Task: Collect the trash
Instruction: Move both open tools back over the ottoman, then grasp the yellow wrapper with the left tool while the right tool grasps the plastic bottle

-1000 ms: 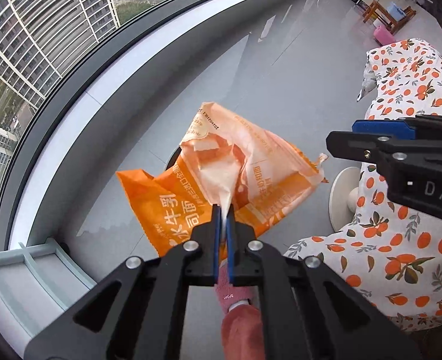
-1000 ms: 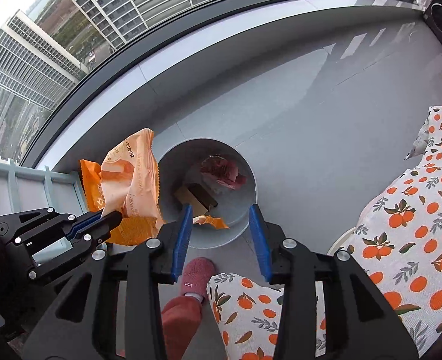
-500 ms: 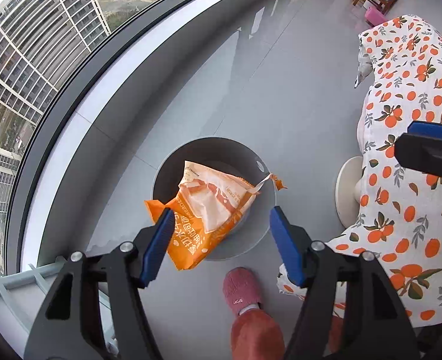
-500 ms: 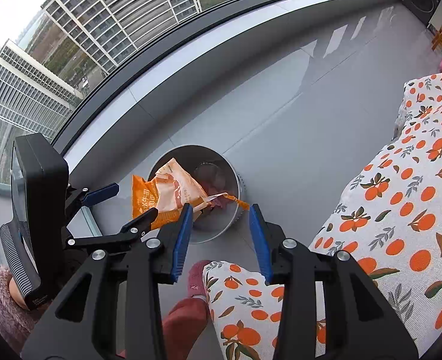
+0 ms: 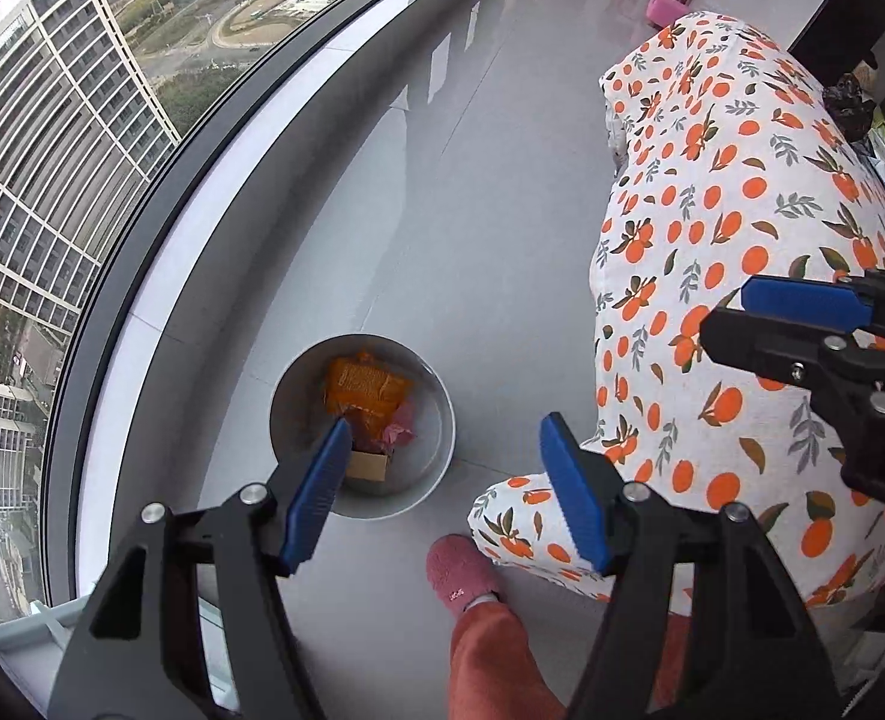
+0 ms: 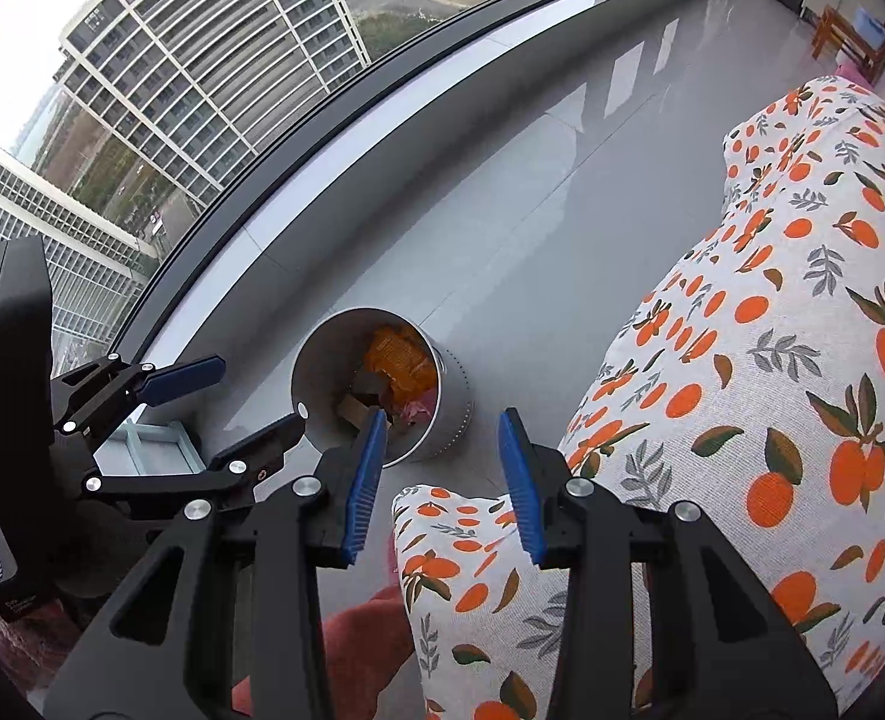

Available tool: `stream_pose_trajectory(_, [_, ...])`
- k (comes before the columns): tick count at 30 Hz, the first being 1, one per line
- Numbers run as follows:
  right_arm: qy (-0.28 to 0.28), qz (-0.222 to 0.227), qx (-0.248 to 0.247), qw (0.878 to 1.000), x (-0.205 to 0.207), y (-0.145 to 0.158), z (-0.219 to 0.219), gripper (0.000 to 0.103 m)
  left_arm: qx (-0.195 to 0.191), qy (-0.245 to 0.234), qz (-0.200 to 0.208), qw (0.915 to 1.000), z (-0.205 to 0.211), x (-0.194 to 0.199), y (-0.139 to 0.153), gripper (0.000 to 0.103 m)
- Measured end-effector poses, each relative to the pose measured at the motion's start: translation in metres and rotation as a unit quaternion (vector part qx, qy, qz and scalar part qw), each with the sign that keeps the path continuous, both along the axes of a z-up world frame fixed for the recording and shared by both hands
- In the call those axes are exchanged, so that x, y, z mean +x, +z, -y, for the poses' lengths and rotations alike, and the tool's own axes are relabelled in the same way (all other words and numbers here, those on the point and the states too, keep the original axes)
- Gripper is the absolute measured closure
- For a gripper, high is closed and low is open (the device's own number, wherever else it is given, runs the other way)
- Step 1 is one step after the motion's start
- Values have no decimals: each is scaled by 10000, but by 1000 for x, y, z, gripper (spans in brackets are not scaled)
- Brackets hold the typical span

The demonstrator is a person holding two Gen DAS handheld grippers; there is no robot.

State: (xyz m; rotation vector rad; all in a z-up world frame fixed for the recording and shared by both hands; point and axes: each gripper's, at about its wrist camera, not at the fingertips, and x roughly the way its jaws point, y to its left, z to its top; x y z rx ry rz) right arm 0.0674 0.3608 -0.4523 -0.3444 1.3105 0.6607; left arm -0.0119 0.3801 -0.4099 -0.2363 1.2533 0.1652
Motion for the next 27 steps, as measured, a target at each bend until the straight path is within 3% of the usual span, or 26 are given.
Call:
stream_pose_trajectory(6, [-652,293,-1,9974,-3,68,78,66,-57,-724,204,9972,63,15,69,37])
stream_pose_trajectory(11, [-1534,501,-99,9868,-10,120,170,66,-169,-1616,458,9857,144,38,121,37])
stream_pose_trajectory(19, [-3014,734,-502,9494,-33,161,321,66,-437,-3143,613,9463,289,66,158,37])
stream_pose_trajectory(23, [-3577,799,-602,9285,-40,168,388,66,-562,-3741,579,9239,353,66,160,37])
stream_pose_trajectory(27, [-3819,818,-686,9180,-38,163,433,66,-615,-4145,423,9070,402,63,152,37])
